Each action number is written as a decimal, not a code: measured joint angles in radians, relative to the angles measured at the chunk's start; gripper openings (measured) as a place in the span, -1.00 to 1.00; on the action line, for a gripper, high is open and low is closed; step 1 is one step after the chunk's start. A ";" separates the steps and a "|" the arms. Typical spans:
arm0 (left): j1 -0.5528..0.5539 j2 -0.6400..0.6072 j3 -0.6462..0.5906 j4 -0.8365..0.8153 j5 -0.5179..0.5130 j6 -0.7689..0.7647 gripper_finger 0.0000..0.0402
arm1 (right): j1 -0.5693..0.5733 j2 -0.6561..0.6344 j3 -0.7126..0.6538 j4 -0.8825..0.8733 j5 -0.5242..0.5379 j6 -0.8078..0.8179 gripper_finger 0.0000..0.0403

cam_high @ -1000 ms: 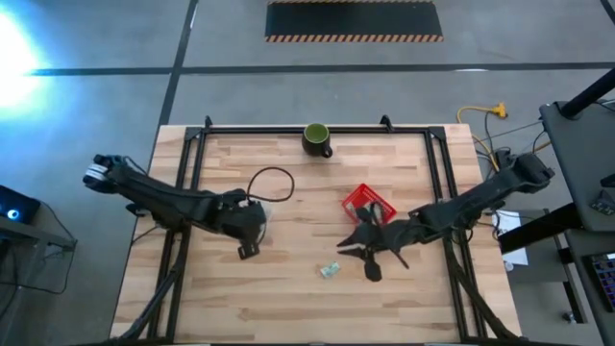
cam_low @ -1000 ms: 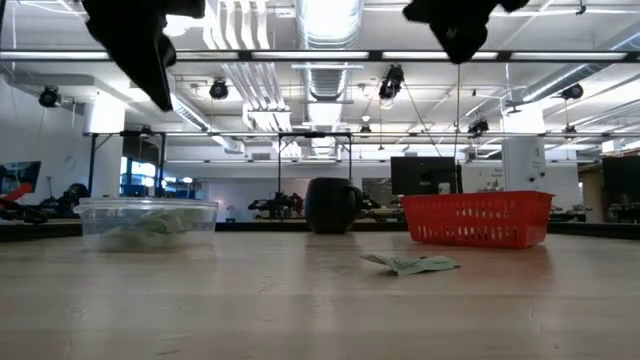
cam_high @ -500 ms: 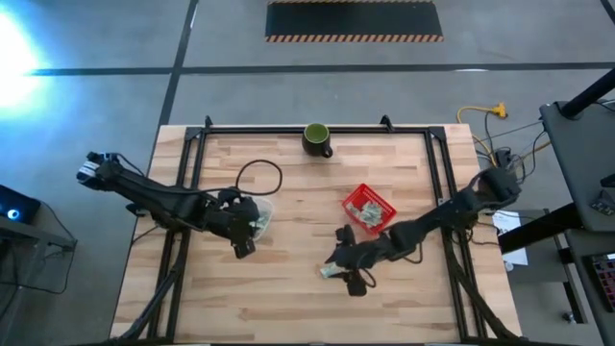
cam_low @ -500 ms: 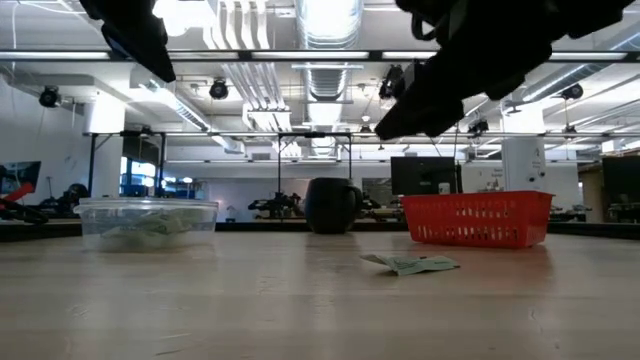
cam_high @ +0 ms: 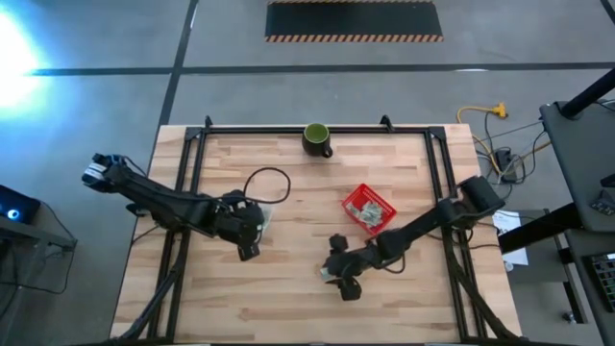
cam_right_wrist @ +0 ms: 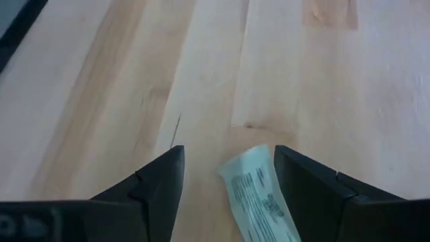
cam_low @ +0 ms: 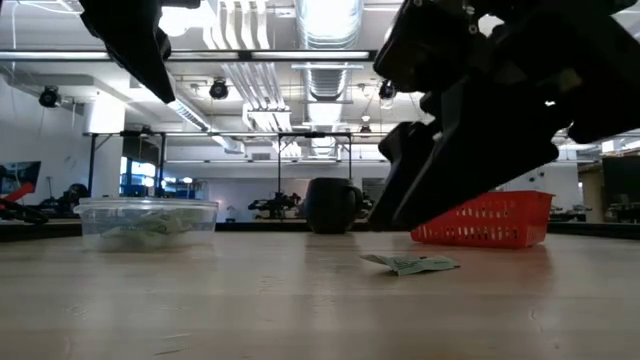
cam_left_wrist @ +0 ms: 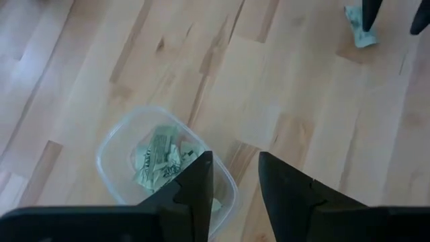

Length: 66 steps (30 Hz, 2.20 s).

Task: Pick and place items into bin
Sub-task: Put the stevia packet into the red basket

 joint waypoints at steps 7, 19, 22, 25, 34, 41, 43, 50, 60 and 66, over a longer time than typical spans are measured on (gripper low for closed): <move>0.000 0.002 0.000 0.000 0.000 0.010 -0.49 | 0.000 0.079 0.035 -0.003 0.011 -0.006 0.10; 0.000 0.001 0.000 -0.001 0.000 0.009 -0.49 | 0.000 0.119 0.083 -0.082 0.024 0.027 -0.01; 0.000 0.001 0.000 0.000 0.000 0.009 -0.49 | 0.000 0.102 0.081 -0.125 0.062 0.020 -0.10; 0.000 0.000 0.000 0.000 0.000 0.009 -0.49 | 0.001 0.092 0.080 -0.153 0.082 0.020 -0.23; 0.000 0.001 0.000 0.000 0.000 0.009 -0.49 | 0.001 0.084 0.077 -0.166 0.087 0.001 -0.70; 0.000 0.001 0.000 0.003 -0.015 0.009 -0.49 | -0.001 0.055 0.072 -0.190 0.095 -0.028 -0.95; 0.000 0.001 0.000 0.005 -0.016 0.009 -0.49 | -0.004 0.039 0.071 -0.195 0.104 -0.037 -0.95; 0.000 0.001 0.000 0.009 -0.019 0.009 -0.49 | -0.021 -0.046 0.072 -0.221 0.129 -0.038 -0.96; 0.000 0.001 0.000 0.034 -0.023 0.009 -0.49 | -0.051 -0.245 0.075 -0.260 0.253 -0.118 -0.96; 0.000 0.001 0.000 0.047 -0.051 0.009 -0.49 | -0.076 -0.388 0.076 -0.341 0.360 -0.148 -0.96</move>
